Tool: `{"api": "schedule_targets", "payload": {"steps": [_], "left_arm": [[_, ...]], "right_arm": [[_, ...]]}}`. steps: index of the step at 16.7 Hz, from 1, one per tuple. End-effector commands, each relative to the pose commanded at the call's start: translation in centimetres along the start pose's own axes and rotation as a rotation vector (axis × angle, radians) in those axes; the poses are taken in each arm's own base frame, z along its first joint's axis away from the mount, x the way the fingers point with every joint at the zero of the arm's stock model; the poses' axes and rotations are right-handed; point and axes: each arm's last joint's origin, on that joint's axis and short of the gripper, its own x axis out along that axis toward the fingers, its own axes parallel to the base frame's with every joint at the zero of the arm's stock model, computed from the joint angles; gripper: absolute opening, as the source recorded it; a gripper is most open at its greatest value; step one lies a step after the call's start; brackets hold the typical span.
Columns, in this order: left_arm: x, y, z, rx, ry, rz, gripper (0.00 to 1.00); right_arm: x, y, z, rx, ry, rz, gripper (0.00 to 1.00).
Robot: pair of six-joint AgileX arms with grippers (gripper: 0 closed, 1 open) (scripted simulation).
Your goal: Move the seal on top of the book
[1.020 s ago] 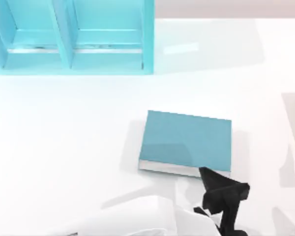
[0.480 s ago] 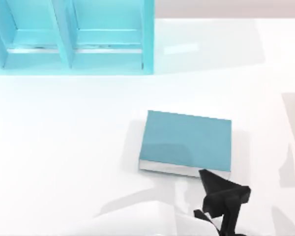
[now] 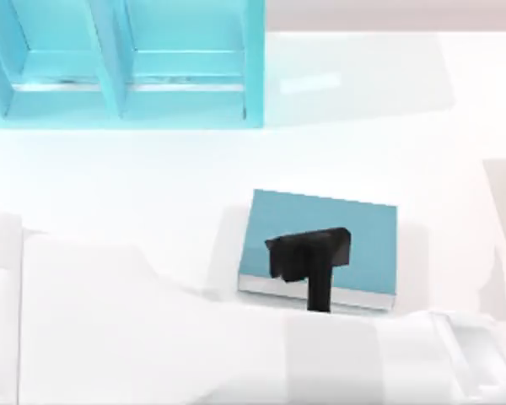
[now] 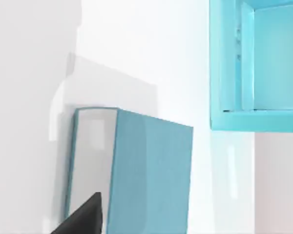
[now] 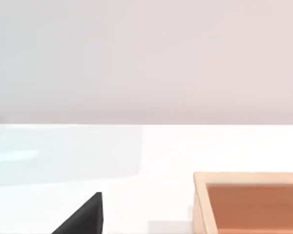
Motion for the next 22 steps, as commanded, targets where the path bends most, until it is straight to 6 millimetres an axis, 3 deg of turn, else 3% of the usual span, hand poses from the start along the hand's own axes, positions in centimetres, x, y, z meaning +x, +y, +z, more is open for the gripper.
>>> {"api": "schedule_targets", "payload": {"steps": [3,6,8,11,13,16,19,22], "left_arm": [[2.2,-4.3,4.4,0.101,0.020,0.187,1.00],[4.6,-7.7,10.2,0.213,0.156,0.319,1.00],[5.9,-9.2,14.5,0.288,0.300,0.313,1.00],[6.9,-10.1,20.8,0.412,0.492,0.115,1.00],[7.2,-9.7,24.4,0.521,0.533,-0.109,1.00],[7.5,-7.8,28.1,0.724,0.439,-0.436,1.00],[8.7,-5.0,29.8,0.947,0.247,-0.641,1.00],[10.8,-2.0,30.2,1.152,0.059,-0.719,1.00]], "right_arm": [[0.0,0.0,0.0,0.000,0.000,0.000,1.00],[0.0,0.0,0.0,0.000,0.000,0.000,1.00],[0.0,0.0,0.0,0.000,0.000,0.000,1.00],[0.0,0.0,0.0,0.000,0.000,0.000,1.00],[0.0,0.0,0.0,0.000,0.000,0.000,1.00],[0.0,0.0,0.0,0.000,0.000,0.000,1.00],[0.0,0.0,0.0,0.000,0.000,0.000,1.00],[0.0,0.0,0.0,0.000,0.000,0.000,1.00]]}}
